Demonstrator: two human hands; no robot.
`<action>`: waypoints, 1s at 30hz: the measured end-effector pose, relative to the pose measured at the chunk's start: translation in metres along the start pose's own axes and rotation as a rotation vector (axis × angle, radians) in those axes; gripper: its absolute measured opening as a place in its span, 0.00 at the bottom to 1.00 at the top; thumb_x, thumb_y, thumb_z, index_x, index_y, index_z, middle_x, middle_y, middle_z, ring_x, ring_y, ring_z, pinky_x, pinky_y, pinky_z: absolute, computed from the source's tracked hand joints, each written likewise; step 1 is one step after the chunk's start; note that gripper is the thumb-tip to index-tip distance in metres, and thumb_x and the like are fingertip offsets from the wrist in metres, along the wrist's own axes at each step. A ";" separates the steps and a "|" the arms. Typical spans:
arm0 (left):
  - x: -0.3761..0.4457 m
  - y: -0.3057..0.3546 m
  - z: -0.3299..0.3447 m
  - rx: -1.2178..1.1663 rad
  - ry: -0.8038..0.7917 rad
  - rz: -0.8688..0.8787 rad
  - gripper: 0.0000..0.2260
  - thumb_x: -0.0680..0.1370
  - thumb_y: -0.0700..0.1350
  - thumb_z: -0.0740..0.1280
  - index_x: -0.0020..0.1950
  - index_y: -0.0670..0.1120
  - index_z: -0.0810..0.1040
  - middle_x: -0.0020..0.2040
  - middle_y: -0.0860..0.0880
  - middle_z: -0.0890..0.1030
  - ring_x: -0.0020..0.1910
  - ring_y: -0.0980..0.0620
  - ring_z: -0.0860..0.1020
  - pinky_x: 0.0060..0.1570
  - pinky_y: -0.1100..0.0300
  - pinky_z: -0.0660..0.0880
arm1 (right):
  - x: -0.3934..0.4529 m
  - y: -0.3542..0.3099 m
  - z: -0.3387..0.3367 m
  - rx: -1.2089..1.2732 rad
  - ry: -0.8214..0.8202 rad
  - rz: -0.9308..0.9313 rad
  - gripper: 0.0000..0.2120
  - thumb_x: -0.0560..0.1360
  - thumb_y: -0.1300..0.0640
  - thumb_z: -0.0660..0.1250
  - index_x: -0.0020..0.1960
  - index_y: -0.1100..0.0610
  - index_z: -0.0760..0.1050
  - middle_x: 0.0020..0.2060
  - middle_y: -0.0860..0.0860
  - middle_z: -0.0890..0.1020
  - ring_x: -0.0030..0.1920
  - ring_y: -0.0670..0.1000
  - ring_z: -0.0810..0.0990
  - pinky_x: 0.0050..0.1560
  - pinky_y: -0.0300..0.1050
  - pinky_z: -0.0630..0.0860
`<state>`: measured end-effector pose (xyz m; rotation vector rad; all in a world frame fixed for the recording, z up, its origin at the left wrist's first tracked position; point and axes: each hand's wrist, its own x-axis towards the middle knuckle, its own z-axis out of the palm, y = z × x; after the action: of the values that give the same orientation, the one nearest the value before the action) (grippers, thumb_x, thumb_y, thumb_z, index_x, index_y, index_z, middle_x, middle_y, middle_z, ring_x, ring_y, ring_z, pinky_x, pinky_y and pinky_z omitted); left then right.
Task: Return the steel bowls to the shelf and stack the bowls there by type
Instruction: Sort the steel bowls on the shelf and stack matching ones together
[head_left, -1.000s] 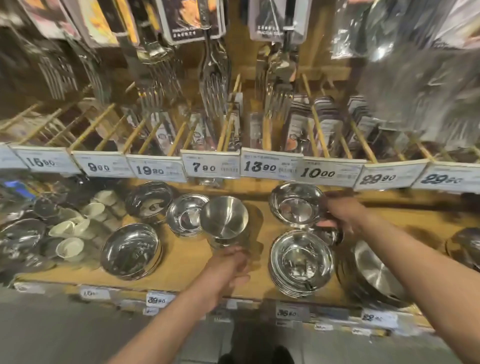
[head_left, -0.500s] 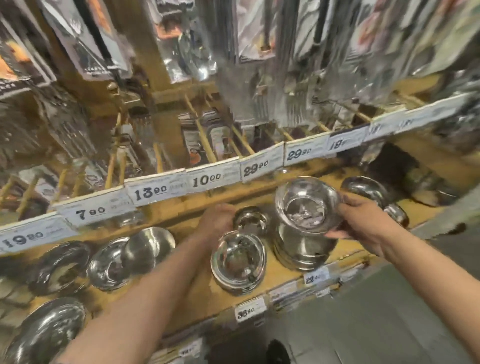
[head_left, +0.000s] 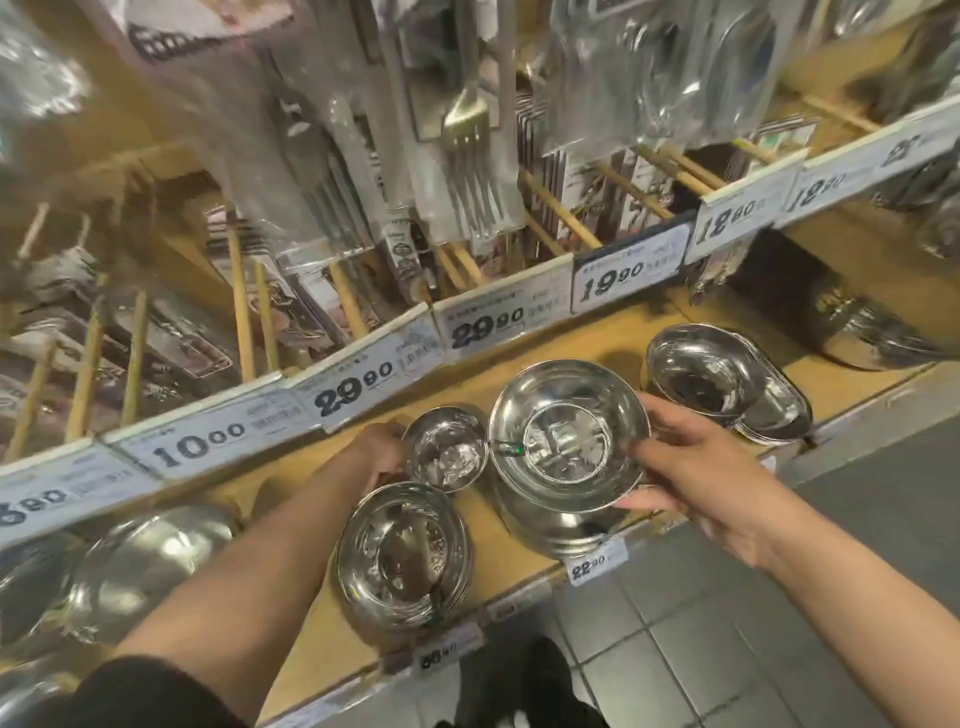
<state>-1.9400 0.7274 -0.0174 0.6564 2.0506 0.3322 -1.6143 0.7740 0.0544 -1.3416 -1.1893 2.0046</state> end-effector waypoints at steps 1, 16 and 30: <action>0.002 0.000 0.001 0.021 0.009 -0.015 0.19 0.80 0.36 0.68 0.71 0.41 0.73 0.58 0.37 0.81 0.52 0.42 0.81 0.56 0.50 0.80 | 0.003 0.001 0.000 0.003 -0.017 0.012 0.24 0.79 0.70 0.65 0.67 0.46 0.78 0.53 0.59 0.86 0.51 0.61 0.87 0.39 0.48 0.85; -0.068 -0.011 -0.046 -0.192 0.122 0.031 0.15 0.81 0.34 0.63 0.35 0.41 0.73 0.25 0.45 0.76 0.17 0.54 0.72 0.20 0.64 0.66 | -0.018 -0.017 0.025 -0.008 0.035 0.024 0.18 0.82 0.65 0.60 0.63 0.48 0.80 0.52 0.53 0.87 0.50 0.55 0.88 0.35 0.49 0.85; -0.161 -0.061 -0.073 -0.319 0.064 0.209 0.08 0.76 0.32 0.70 0.39 0.36 0.75 0.27 0.45 0.80 0.24 0.54 0.79 0.27 0.60 0.81 | -0.101 0.009 0.064 0.068 0.078 -0.010 0.23 0.78 0.73 0.63 0.65 0.50 0.78 0.57 0.58 0.85 0.52 0.58 0.87 0.36 0.52 0.85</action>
<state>-1.9519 0.5872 0.1057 0.6680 1.9340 0.7918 -1.6279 0.6684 0.1085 -1.3645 -1.0820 1.9493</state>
